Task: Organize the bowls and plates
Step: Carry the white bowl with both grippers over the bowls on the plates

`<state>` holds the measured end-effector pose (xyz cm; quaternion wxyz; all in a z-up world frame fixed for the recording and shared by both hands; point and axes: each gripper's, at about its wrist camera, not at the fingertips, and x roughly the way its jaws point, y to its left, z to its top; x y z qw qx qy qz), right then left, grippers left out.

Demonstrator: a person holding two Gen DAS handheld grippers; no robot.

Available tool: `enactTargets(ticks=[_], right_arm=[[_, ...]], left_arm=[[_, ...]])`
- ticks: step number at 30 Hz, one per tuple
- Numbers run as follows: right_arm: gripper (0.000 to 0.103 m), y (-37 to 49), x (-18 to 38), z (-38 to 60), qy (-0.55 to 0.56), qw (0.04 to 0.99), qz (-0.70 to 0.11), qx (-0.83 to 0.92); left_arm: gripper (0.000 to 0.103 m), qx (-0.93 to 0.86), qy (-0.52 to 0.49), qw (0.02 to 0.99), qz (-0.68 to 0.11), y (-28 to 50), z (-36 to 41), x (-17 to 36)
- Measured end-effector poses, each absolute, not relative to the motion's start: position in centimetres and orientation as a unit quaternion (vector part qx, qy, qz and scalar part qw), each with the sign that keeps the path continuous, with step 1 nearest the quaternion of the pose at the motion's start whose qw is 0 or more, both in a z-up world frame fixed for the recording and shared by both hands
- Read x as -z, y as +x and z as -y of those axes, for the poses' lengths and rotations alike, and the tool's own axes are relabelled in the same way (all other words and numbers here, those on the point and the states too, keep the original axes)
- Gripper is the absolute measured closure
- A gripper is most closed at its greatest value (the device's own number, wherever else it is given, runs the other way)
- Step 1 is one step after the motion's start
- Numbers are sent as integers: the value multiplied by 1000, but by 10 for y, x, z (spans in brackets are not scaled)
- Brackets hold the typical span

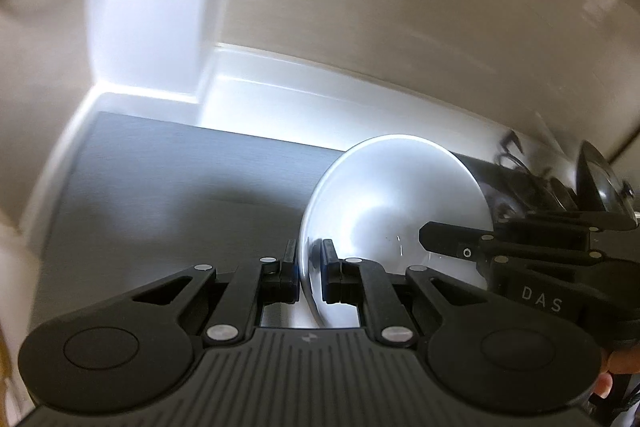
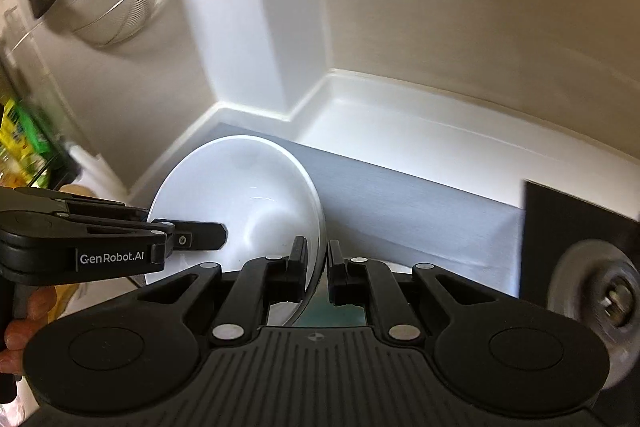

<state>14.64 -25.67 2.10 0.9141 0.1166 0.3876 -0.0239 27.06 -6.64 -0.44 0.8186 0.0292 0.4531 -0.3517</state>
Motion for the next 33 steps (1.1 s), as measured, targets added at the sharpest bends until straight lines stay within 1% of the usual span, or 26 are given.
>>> enactTargets(ticks=[6, 11, 24, 33], right_arm=[[92, 115, -12, 281, 135, 909, -392, 50], [93, 105, -1, 290, 148, 903, -399, 59], [94, 109, 26, 298, 161, 889, -424, 56], [94, 114, 31, 301, 164, 884, -434, 58]], left_arm=[[93, 372, 55, 806, -457, 251, 97, 12], [93, 374, 68, 799, -466, 241, 109, 22], [93, 360, 92, 788, -491, 242, 121, 46], [92, 358, 103, 783, -498, 243, 128, 55]])
